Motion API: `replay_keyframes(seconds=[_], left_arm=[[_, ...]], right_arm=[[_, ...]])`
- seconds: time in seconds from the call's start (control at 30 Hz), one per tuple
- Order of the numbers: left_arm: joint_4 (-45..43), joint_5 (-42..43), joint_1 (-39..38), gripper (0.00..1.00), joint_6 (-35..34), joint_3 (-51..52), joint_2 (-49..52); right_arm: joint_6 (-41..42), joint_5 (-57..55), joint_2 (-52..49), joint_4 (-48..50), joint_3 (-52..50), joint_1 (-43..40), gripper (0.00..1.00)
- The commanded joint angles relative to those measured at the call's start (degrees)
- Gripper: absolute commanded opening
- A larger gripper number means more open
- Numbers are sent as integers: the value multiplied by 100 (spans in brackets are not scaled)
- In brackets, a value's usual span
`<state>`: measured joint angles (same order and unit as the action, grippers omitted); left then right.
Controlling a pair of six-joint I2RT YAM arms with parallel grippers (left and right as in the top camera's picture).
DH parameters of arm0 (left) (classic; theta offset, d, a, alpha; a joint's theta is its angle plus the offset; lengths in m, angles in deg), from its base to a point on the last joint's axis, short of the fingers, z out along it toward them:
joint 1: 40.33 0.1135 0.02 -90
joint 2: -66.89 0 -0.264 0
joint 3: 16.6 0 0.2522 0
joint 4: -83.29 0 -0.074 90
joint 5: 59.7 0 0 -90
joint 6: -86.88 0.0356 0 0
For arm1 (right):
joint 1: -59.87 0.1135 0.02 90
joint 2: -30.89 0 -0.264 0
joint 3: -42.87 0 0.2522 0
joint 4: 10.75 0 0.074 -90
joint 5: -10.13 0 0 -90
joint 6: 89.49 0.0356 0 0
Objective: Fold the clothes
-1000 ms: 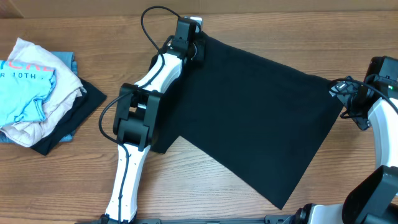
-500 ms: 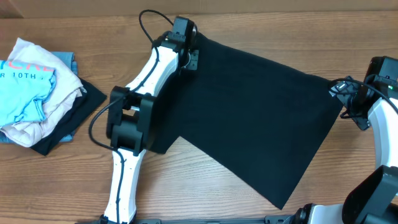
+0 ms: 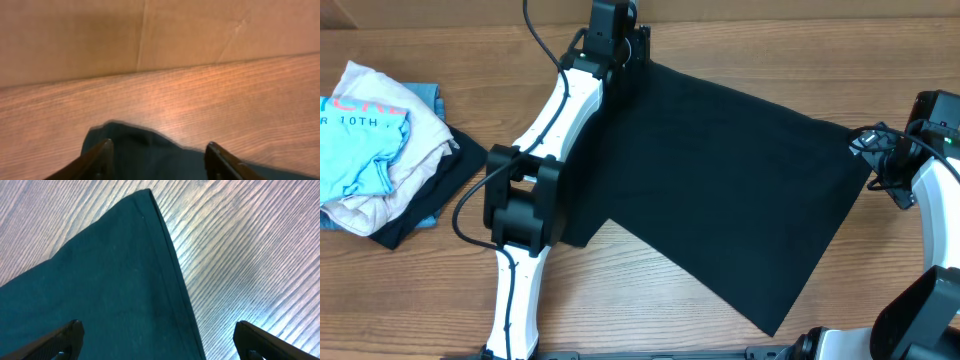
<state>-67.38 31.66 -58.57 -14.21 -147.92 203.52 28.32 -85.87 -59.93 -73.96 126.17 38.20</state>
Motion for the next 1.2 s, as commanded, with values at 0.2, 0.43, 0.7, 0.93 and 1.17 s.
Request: replay_keyframes(seconds=[0.2,0.43,0.7,0.93,1.17], left_arm=[[-962,-59,33,63,629,-83,1165],[-1003,-98,33,13,645,-109,1462],[326,-96,22,4,643,-1565,1408],[3832,-92,20,4,538,-3379,1191],[6618,811,-37,4,-33,-3464,1152]], right_arm=[[-15,-59,33,31,131,7,100],[-15,-59,33,31,131,7,100],[-15,-59,33,28,131,7,100],[-15,-59,33,31,131,7,100],[-15,-59,33,31,131,7,100]])
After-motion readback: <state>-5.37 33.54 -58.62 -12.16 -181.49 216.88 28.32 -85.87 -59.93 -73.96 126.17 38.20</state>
